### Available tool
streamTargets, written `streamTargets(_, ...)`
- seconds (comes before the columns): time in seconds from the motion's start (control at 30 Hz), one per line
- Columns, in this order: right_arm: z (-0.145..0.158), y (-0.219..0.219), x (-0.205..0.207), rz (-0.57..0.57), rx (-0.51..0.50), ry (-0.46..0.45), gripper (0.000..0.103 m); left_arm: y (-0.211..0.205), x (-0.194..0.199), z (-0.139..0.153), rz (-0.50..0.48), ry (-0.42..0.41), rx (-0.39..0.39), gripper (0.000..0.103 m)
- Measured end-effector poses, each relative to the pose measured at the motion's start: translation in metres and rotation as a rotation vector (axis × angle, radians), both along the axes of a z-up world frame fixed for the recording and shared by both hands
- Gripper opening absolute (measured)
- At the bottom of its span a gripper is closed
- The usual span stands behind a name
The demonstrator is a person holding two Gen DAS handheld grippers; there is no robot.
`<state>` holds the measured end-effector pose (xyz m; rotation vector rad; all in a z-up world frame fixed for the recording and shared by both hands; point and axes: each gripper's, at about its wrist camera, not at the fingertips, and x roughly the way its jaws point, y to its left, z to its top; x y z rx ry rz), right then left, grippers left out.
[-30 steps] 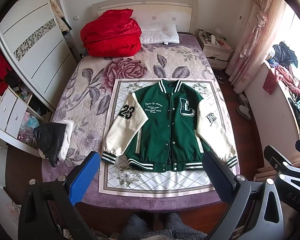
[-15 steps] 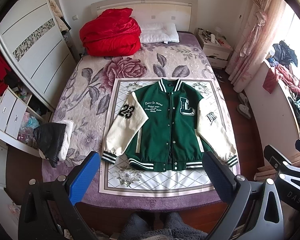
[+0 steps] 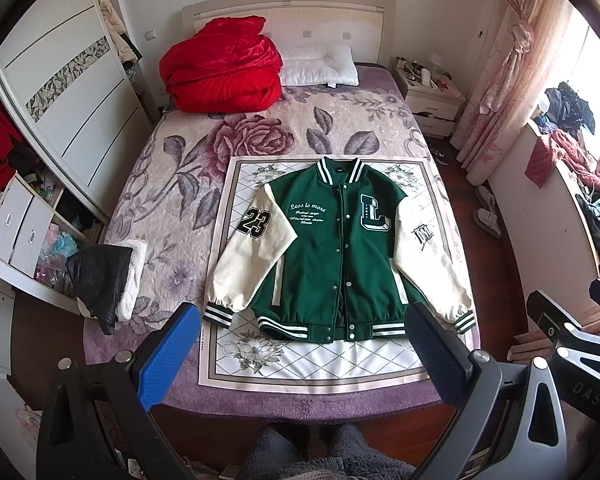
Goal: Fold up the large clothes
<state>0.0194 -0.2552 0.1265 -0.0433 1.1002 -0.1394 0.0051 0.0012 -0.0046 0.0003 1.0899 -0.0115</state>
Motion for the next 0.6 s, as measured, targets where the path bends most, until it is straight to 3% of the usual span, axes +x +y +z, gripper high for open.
streamTargets(0.6,0.0028,0.0042,-0.0024,0.0,0.0,0.0,0.103,0.0002,0.0003,0.0,0.0,-0.003,0.001,0.103)
